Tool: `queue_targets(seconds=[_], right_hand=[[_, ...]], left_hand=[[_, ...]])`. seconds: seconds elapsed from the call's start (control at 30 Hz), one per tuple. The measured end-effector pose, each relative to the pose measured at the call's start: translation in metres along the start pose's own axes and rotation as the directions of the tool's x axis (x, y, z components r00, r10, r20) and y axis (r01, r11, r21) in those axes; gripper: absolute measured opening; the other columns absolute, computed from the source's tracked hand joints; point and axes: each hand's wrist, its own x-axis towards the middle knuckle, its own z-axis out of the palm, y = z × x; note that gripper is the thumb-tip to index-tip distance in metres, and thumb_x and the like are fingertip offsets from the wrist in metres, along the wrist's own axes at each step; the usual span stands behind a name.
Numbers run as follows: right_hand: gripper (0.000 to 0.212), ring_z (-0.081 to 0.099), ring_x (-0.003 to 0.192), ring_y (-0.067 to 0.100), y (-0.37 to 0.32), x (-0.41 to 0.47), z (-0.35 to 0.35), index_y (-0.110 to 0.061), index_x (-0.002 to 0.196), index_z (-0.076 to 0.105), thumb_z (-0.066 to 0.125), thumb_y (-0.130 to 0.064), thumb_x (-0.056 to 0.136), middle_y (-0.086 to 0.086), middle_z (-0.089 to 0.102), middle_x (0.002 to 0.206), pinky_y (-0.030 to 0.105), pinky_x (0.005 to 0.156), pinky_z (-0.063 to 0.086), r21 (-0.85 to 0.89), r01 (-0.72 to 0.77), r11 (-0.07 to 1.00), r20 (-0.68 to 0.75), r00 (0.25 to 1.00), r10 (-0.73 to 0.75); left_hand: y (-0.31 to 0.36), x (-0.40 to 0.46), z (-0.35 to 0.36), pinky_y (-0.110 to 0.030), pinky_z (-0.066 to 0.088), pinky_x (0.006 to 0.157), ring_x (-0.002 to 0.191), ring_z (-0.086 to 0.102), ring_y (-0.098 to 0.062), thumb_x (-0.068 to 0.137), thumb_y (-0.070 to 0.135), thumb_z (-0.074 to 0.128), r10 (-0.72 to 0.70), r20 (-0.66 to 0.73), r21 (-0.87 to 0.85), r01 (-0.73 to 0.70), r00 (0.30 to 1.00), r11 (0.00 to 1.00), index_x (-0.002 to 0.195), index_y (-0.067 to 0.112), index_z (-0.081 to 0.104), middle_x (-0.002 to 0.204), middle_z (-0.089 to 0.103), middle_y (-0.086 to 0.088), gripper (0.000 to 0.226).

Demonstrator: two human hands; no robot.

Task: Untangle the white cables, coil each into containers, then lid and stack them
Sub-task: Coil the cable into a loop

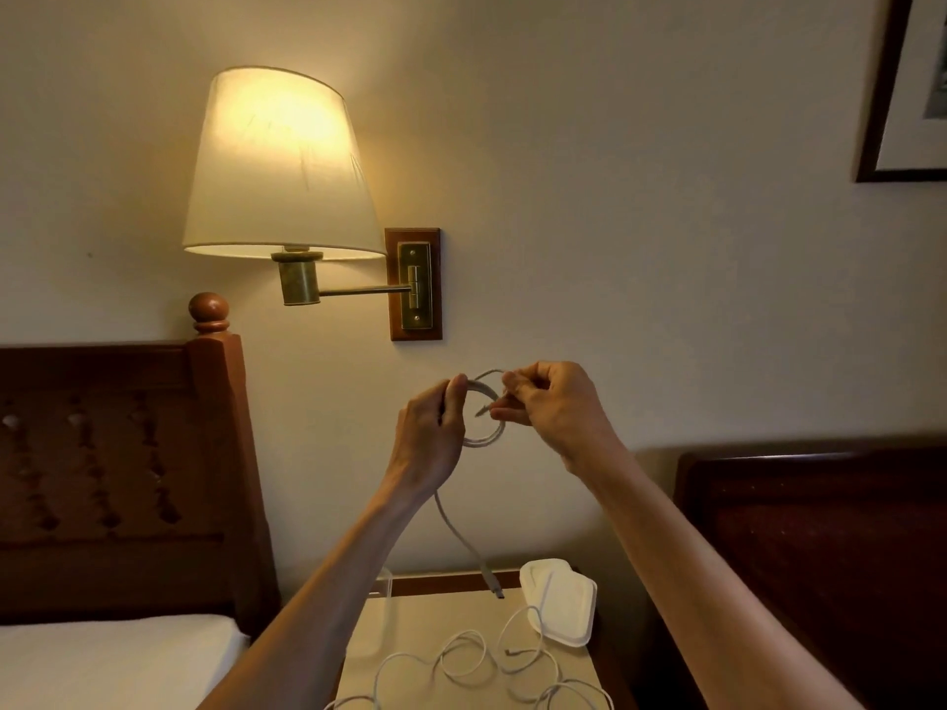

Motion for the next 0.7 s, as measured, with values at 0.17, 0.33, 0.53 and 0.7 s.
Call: queue_targets(seconds=[0.17,0.33,0.53,0.7], right_hand=[[0.006,0.058,0.074,0.005,0.028,-0.012,0.013,-0.013,0.094,0.062,0.066,-0.016,0.091,-0.005,0.059,0.091,0.008,0.067,0.048,-0.444,0.424,0.789,-0.044,0.869,-0.492],[0.007,0.066,0.091,0.008,0.035,-0.007,0.008,-0.013,0.100,0.054,0.059,-0.016,0.095,-0.001,0.057,0.114,0.021,0.076,0.057,-0.333,0.486,0.808,0.062,0.866,-0.495],[0.022,0.070,0.091,0.011,0.024,-0.003,-0.011,-0.020,0.105,0.053,0.062,-0.006,0.091,0.001,0.068,0.101,0.027,0.080,0.058,-0.118,0.334,0.935,0.261,0.919,-0.295],[0.032,0.072,0.088,0.018,0.028,-0.003,-0.019,-0.014,0.104,0.051,0.065,0.007,0.086,0.009,0.070,0.099,0.030,0.079,0.059,-0.119,0.257,0.959,0.305,0.929,-0.211]], left_hand=[[0.009,0.000,-0.008,-0.025,0.028,0.049,0.053,0.032,-0.011,0.103,0.037,0.039,-0.221,0.033,-0.297,0.221,0.975,0.929,0.072,0.015,0.052,0.062,0.036,-0.002,0.040],[0.018,0.000,-0.012,-0.025,0.025,0.048,0.051,0.028,-0.008,0.102,0.038,0.041,-0.308,0.119,-0.427,0.329,0.944,0.842,0.065,0.017,0.044,0.057,0.034,0.005,0.042],[0.020,0.006,-0.019,-0.024,0.021,0.046,0.048,0.025,-0.007,0.102,0.036,0.042,-0.312,0.116,-0.469,0.329,0.943,0.820,0.064,0.018,0.042,0.055,0.030,0.006,0.042],[0.022,0.005,-0.020,-0.022,0.022,0.043,0.046,0.025,-0.006,0.102,0.034,0.043,-0.313,0.150,-0.563,0.341,0.938,0.753,0.065,0.019,0.041,0.054,0.030,0.007,0.039]])
